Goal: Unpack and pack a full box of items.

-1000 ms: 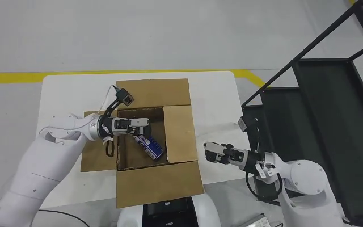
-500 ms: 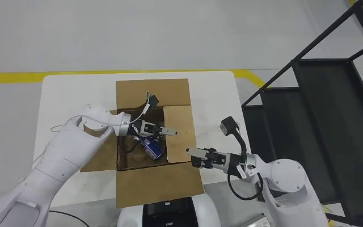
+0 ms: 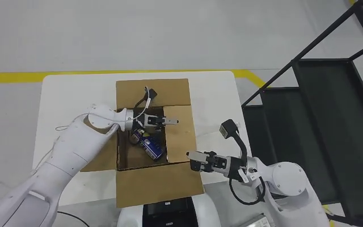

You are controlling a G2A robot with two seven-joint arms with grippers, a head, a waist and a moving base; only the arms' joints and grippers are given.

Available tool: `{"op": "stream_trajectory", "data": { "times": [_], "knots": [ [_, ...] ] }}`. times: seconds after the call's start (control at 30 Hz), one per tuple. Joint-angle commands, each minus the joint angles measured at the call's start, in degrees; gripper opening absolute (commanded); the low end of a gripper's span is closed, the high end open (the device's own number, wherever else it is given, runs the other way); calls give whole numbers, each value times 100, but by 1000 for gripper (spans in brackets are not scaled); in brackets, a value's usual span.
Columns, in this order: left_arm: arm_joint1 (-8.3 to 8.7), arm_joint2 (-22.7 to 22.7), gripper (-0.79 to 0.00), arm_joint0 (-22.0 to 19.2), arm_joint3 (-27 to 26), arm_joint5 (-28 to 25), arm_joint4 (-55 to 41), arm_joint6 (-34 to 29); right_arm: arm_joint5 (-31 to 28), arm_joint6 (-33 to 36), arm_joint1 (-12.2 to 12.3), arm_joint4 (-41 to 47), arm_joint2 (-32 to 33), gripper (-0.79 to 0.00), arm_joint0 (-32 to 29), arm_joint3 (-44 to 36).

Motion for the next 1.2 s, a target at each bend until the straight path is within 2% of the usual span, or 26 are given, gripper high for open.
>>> {"op": "stream_trajectory", "data": {
  "times": [0.0,0.17,0.3,0.53,0.67,0.77,0.9,1.17],
  "knots": [
    [-19,-105,0,-40,3,-245,-143,-2,0,10,11,48,-69,0,36,1],
    [-32,-409,0,-9,-257,-669,-646,-17,36,79,45,107,-217,0,138,20],
    [-109,-456,0,11,-423,-981,-1005,-118,65,102,69,105,-389,0,250,47],
    [-521,19,0,-165,-184,-1002,-1753,-236,281,122,118,-301,-870,0,436,184],
    [-661,65,0,-360,285,-954,-1835,-385,335,-32,140,-299,-912,0,417,97],
    [-616,-63,0,-401,619,-813,-1718,-720,372,-47,177,-316,-755,0,277,17],
    [-450,-311,0,-234,771,-711,-1379,-1079,343,-9,228,-267,-466,0,132,-40],
    [-44,-827,0,396,117,-389,-344,-1309,236,-35,299,-106,-89,0,-62,-173]
  ]
}}
